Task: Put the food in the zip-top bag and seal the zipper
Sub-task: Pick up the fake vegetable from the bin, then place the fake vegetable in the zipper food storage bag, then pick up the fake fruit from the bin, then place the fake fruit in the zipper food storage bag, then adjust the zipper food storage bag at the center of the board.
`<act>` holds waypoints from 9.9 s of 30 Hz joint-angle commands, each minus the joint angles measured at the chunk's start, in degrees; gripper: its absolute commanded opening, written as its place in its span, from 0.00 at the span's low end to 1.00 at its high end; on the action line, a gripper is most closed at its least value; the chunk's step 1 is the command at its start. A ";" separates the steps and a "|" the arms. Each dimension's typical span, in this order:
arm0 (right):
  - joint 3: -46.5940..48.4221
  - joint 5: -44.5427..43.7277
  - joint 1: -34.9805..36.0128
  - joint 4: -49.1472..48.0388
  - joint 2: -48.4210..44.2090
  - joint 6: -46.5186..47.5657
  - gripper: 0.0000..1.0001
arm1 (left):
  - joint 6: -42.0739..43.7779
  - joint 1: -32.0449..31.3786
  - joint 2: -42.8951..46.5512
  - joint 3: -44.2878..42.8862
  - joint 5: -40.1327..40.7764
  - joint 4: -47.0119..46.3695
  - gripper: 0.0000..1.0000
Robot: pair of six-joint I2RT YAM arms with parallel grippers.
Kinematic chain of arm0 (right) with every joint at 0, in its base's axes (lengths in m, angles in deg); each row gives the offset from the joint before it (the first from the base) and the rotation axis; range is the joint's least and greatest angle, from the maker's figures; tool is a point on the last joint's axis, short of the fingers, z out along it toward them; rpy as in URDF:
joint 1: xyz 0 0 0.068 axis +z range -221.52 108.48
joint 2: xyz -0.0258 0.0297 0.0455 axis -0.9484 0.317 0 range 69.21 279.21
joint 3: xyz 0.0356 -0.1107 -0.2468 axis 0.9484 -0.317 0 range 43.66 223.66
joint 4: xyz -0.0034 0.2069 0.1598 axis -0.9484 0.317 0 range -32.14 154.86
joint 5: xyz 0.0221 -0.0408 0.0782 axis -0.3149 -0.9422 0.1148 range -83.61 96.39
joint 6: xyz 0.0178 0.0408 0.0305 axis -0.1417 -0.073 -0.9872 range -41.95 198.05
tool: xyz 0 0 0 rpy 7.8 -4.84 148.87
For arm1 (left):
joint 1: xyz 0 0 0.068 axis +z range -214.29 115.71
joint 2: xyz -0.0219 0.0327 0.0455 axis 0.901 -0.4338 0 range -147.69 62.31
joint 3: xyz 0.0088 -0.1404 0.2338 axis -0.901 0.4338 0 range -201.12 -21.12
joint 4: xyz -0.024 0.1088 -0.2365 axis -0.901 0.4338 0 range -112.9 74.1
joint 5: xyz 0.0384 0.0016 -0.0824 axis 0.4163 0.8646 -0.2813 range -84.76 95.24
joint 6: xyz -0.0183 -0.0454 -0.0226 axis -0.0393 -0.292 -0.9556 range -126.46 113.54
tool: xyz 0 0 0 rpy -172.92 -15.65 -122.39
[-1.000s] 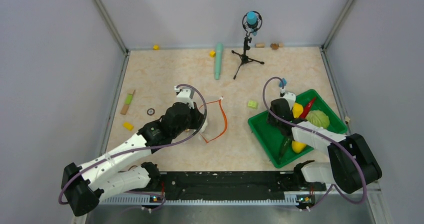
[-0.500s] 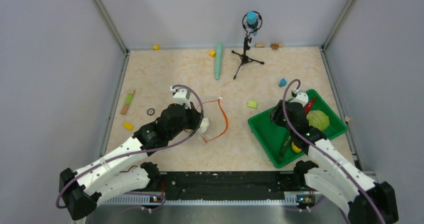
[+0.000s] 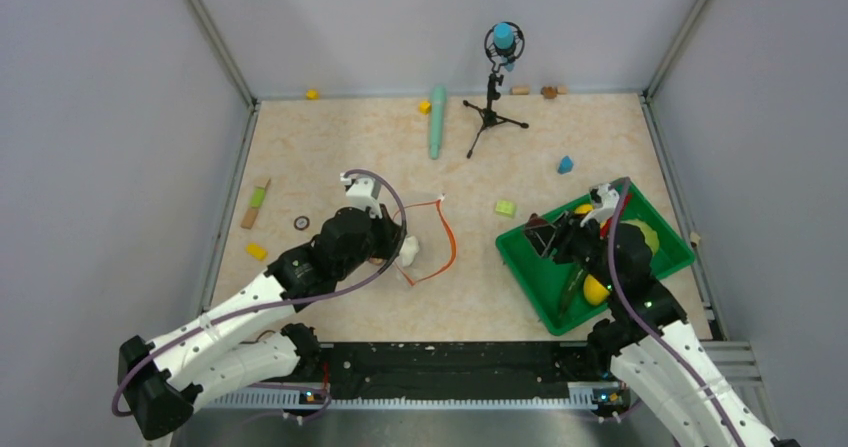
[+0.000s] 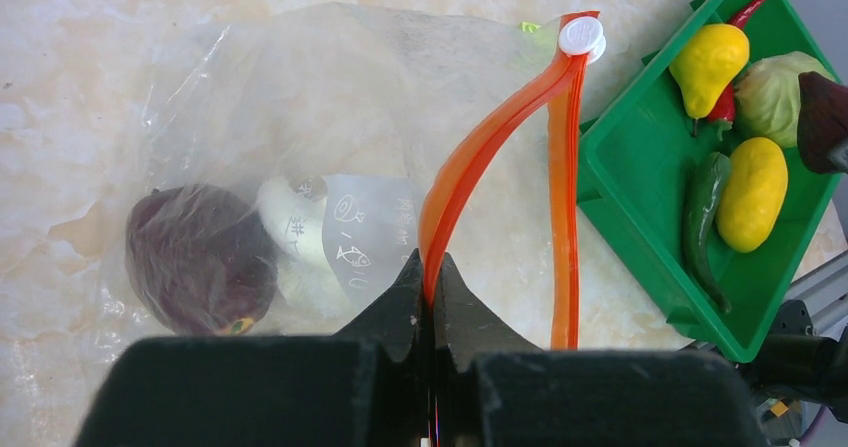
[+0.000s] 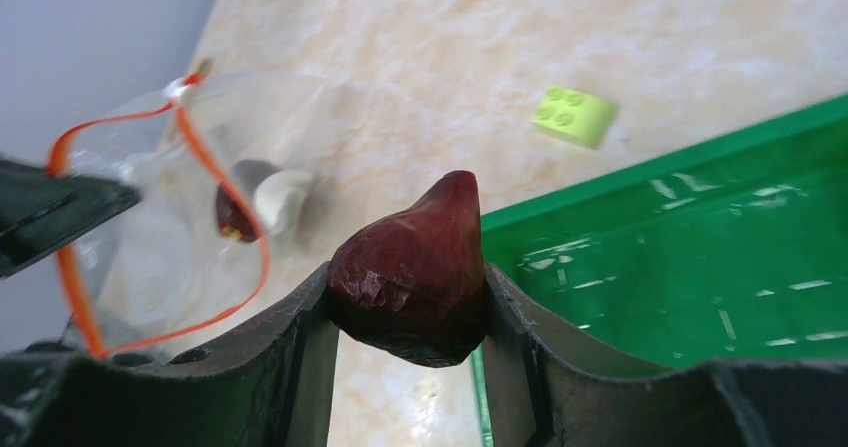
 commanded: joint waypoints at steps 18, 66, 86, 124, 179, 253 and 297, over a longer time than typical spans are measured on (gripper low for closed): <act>11.51 10.51 25.85 -29.61 26.93 -0.05 0.15 | 0.33 0.25 1.72 0.83 -0.58 -3.36 0.00; 12.19 -35.38 25.84 -0.73 20.38 -6.23 0.99 | 0.12 0.25 1.98 0.78 -0.32 -3.08 0.00; 9.13 -16.33 -15.52 -9.14 33.48 32.80 0.99 | 0.93 0.17 3.18 0.81 -0.30 -2.80 0.00; 12.17 -22.60 -17.63 -13.13 51.23 40.97 0.67 | 2.01 0.25 1.01 0.68 -0.69 -3.38 0.00; 27.27 -19.37 36.22 -31.21 55.26 9.55 0.61 | 0.91 0.19 1.27 1.40 -1.45 -4.58 0.00; 24.49 -9.84 35.35 -21.12 40.11 5.61 0.00 | -2.18 0.20 6.62 -1.29 4.14 2.90 0.00; 23.43 -39.93 30.62 9.52 17.31 1.30 0.91 | -2.98 0.20 8.54 1.33 -0.28 -1.19 0.00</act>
